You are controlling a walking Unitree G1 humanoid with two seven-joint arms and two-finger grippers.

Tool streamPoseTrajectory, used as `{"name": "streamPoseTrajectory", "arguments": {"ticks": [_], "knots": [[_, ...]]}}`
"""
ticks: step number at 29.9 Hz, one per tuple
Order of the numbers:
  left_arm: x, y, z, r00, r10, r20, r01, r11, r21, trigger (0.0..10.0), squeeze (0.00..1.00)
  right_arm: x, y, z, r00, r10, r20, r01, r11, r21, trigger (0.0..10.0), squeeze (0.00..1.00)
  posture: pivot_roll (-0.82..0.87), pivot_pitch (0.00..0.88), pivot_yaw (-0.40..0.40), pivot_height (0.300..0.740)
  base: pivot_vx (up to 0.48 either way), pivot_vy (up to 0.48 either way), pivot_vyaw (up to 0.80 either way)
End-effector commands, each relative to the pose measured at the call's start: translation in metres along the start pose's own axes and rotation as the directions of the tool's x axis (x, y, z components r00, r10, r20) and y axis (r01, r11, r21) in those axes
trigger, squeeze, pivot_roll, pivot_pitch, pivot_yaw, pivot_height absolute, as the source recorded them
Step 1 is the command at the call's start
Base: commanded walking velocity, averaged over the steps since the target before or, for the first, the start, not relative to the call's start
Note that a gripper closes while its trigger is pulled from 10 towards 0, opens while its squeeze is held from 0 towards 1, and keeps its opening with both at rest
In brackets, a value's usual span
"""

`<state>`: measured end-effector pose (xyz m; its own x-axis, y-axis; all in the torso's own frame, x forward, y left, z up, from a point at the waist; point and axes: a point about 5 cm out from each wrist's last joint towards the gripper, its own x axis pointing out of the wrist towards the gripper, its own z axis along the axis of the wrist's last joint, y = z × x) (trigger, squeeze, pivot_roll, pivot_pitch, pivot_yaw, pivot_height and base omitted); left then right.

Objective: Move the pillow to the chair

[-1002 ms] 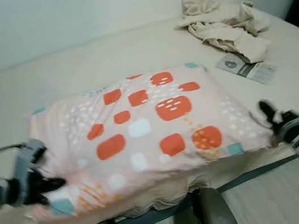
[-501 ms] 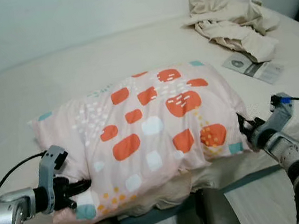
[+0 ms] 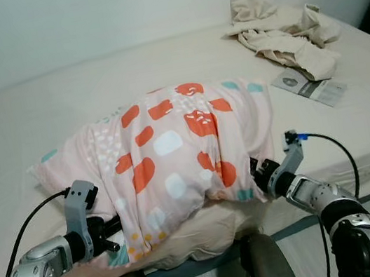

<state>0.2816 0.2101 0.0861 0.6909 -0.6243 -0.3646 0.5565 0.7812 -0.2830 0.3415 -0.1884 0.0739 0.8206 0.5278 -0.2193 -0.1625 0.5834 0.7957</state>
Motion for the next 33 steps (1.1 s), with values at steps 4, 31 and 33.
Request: {"name": "streamPoseTrajectory", "arguments": {"ticks": [4, 31, 33], "knots": [[0.024, -0.034, -0.008, 0.992, -0.122, 0.032, 0.123, 0.991, -0.051, 0.0, 0.00, 0.017, 0.014, -0.050, 0.971, 0.086, -0.222, -0.106, 0.991, -0.076, 5.1, 0.00, 0.06, 0.162, -0.023, 0.571, 0.000, 0.000, 0.00], [0.026, -0.051, 0.014, 0.934, 0.114, 0.338, -0.061, 0.985, -0.164, 0.0, 0.00, 0.038, 0.064, -0.014, 0.986, 0.110, 0.124, -0.037, 0.876, -0.481, 0.0, 0.00, 0.06, 0.092, -0.040, 0.571, 0.000, 0.000, 0.00], [0.026, -0.049, 0.021, 0.912, 0.156, 0.378, -0.094, 0.980, -0.178, 0.0, 0.00, 0.041, 0.074, -0.013, 0.978, 0.146, 0.148, -0.050, 0.857, -0.513, 0.0, 0.00, 0.06, 0.092, -0.040, 0.571, 0.000, 0.000, 0.00]]}}
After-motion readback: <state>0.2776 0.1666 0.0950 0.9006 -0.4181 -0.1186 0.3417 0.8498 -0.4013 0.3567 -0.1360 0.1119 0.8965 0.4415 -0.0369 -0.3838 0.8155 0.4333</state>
